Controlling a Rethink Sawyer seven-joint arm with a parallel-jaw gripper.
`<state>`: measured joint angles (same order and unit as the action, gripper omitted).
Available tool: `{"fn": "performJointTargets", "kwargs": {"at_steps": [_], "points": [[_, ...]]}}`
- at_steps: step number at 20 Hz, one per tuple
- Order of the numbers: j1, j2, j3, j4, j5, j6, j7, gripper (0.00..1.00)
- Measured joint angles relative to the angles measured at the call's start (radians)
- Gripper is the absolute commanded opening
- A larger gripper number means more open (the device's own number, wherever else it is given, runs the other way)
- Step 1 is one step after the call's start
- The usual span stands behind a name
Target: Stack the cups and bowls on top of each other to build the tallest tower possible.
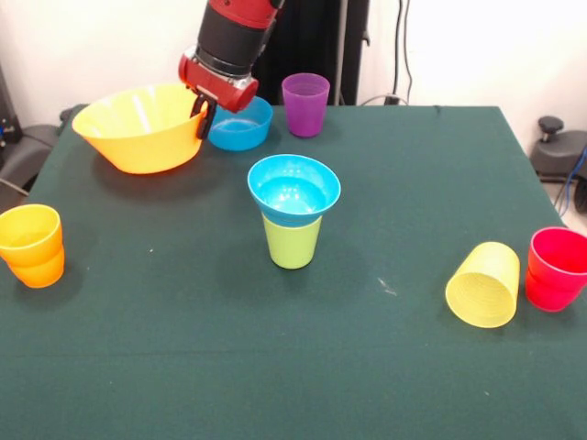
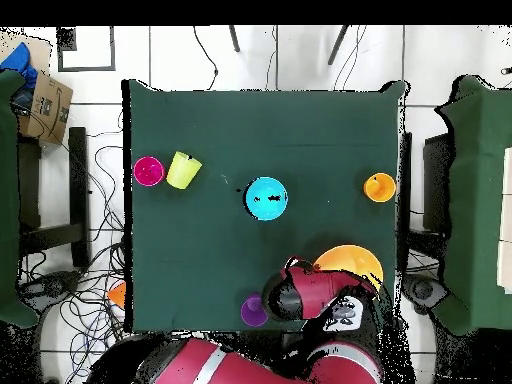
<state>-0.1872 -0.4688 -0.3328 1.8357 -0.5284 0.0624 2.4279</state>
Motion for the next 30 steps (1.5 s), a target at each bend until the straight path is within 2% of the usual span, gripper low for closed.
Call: {"fn": "performJointTargets", "kwargs": {"at_steps": [10,20,30], "points": [[-0.004,-0.027,0.022,-0.007,0.01,0.015,0.0,0.0],[-0.046,-0.067,0.076,-0.008,0.037,0.137,0.0,0.0],[-0.057,-0.095,0.116,-0.012,0.062,0.201,0.0,0.0]]}}
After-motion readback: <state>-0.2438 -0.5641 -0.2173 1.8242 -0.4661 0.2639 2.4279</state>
